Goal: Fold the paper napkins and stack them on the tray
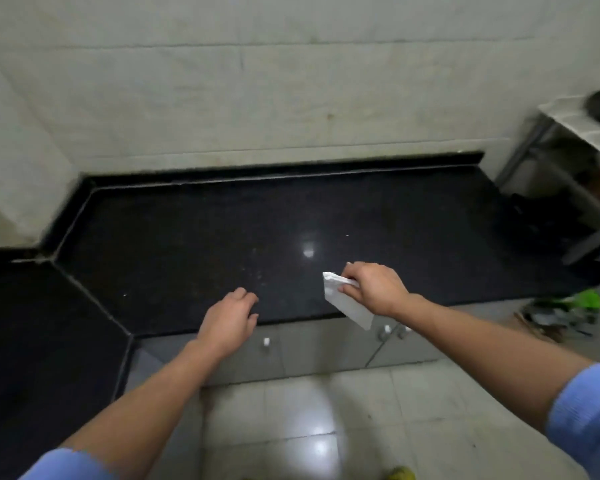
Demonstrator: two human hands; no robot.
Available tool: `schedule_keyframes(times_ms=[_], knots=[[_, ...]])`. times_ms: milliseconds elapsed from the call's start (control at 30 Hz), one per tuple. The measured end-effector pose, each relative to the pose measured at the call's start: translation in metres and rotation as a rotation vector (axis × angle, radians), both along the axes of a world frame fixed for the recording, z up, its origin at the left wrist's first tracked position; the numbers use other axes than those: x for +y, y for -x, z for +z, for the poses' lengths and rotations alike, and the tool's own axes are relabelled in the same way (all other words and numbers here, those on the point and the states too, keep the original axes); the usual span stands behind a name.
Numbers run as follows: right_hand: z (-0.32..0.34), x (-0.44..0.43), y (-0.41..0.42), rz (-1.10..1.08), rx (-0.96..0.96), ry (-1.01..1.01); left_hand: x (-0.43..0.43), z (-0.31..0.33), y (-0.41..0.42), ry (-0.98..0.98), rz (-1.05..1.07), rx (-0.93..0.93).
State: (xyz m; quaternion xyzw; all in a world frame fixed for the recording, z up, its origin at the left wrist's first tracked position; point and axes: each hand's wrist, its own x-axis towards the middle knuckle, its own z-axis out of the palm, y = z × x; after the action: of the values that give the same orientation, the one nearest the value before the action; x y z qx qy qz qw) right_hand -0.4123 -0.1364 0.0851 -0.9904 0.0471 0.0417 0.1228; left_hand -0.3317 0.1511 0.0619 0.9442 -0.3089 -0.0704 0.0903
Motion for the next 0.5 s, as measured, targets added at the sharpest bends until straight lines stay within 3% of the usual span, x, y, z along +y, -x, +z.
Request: schedule_keyframes(times_ms=[267, 500], knots=[[0.011, -0.224, 0.13, -0.283, -0.003, 0.03, -0.265, -0.006, 0.06, 0.045, -0.295, 0.028], [0.022, -0.369, 0.199, -0.495, -0.023, -0.006, -0.432, 0.004, 0.091, 0.059, -0.535, 0.027]])
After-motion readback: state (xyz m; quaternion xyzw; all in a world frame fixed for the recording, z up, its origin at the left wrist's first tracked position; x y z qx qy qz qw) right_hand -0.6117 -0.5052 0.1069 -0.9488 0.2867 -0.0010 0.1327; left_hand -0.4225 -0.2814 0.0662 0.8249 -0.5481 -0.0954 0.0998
